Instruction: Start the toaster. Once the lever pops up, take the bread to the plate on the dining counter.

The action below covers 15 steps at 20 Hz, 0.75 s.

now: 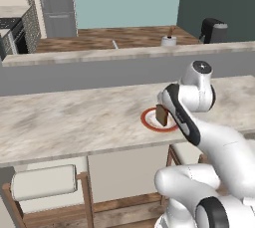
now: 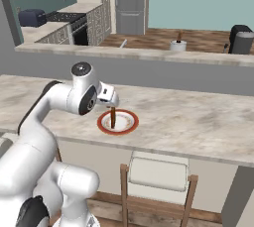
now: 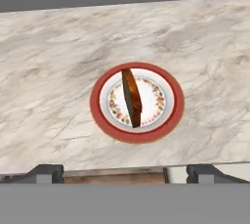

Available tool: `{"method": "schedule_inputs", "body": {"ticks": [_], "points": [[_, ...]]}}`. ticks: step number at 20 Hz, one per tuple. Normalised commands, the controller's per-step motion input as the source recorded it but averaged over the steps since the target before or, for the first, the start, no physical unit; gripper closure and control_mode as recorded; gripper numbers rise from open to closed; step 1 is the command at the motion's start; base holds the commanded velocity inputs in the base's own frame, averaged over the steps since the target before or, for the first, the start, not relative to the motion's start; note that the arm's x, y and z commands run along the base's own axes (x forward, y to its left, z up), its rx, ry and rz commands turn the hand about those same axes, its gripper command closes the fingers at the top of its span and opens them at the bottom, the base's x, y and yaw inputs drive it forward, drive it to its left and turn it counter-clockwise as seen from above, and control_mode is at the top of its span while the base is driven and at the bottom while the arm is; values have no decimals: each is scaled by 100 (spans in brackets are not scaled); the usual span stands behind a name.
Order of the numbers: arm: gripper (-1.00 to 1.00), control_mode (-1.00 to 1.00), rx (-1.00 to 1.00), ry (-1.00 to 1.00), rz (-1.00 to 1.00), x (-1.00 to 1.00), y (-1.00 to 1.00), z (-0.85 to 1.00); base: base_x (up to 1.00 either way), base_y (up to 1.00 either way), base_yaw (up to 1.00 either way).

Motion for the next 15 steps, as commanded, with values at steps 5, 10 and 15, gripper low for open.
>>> {"method": "schedule_inputs", "body": {"ticks": [5, 10, 15], "points": [[-100, -100, 0, 0, 0, -68, 7, 43, 0, 0, 0], [-100, -100, 0, 0, 0, -76, 1, 42, 0, 0, 0], [-100, -100, 0, 0, 0, -68, 1, 47, 0, 0, 0]]}}
